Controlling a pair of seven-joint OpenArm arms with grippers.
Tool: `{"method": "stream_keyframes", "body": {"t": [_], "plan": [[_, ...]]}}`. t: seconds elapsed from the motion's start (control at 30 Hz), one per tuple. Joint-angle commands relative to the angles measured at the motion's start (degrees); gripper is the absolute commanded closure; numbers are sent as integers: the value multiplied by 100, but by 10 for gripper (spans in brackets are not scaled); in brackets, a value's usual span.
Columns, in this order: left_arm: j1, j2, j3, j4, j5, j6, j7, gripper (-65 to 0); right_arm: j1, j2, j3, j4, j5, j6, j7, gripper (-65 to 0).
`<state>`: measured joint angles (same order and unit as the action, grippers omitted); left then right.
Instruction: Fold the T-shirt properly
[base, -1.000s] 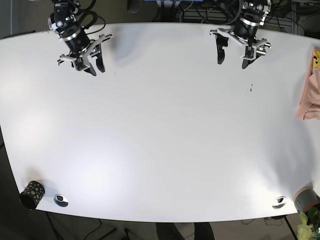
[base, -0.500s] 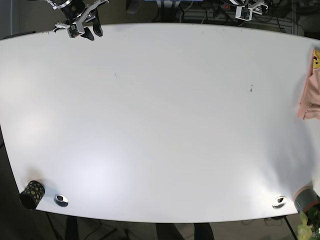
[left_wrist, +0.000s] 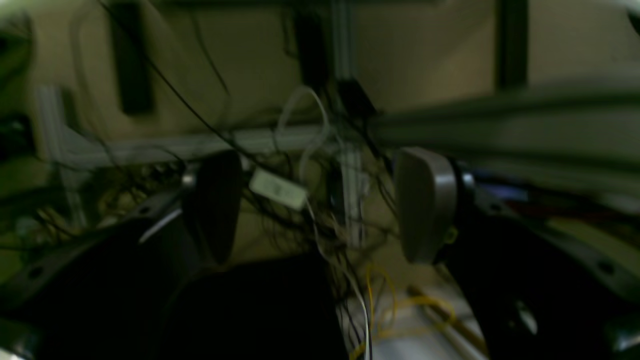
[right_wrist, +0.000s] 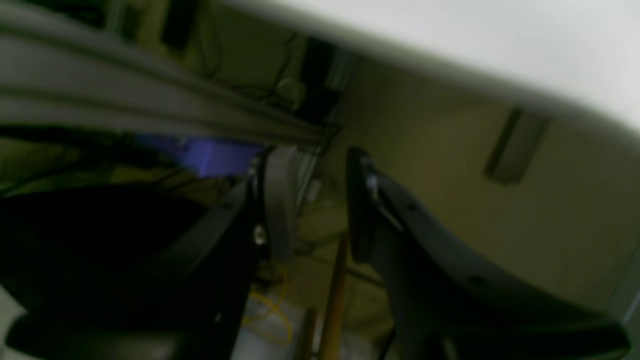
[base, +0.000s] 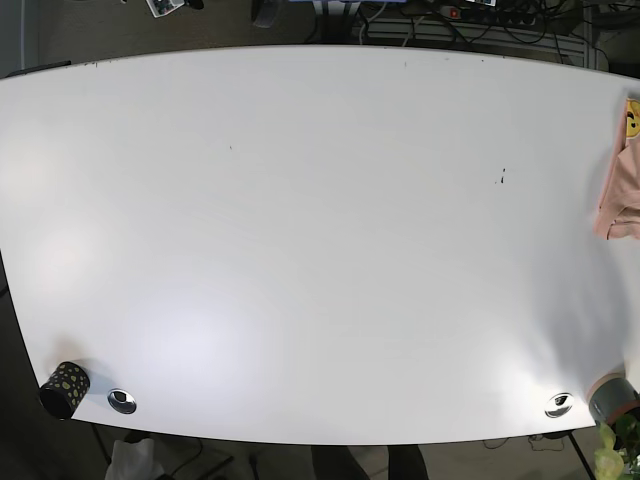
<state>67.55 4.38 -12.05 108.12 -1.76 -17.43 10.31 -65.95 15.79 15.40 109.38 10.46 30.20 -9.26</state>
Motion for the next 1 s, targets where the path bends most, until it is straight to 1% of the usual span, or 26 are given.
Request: {"method": "stream_keyframes", "body": {"t": [0.0,0.1,0.3,0.43,0.73,0.9,0.97], "plan": [[54,-12,-100,-214,-48,24,-42,-439,-108,52,56,-288,13,-26,68,-159],[-122,-47,-118,-732,-39,24,-42,-439,-20,52,-32,-842,49,-26,68,-159],[-772,-73,-496,-2051,-4,16,-33,-439,463,52,-454,-1809,-4,-35,68,-159],[-1318,-399,-478,-3001,5,16,-33,-439,1017,60,-779,-2591,-13,-61,68,-159],[-2610,-618,-478,-4847,5,24,-33,-439,2204,60,-1333,-4121,-22,-88,68,-159],[-3252,-627,-478,-5779,5,24,-33,-444,2828,52,-1483,-4991,-22,-88,86,-159],[-3533,-715,-478,-6245,5,24,-33,-444,3101,25,-1527,-5325,-22,-88,86,-159]]}}
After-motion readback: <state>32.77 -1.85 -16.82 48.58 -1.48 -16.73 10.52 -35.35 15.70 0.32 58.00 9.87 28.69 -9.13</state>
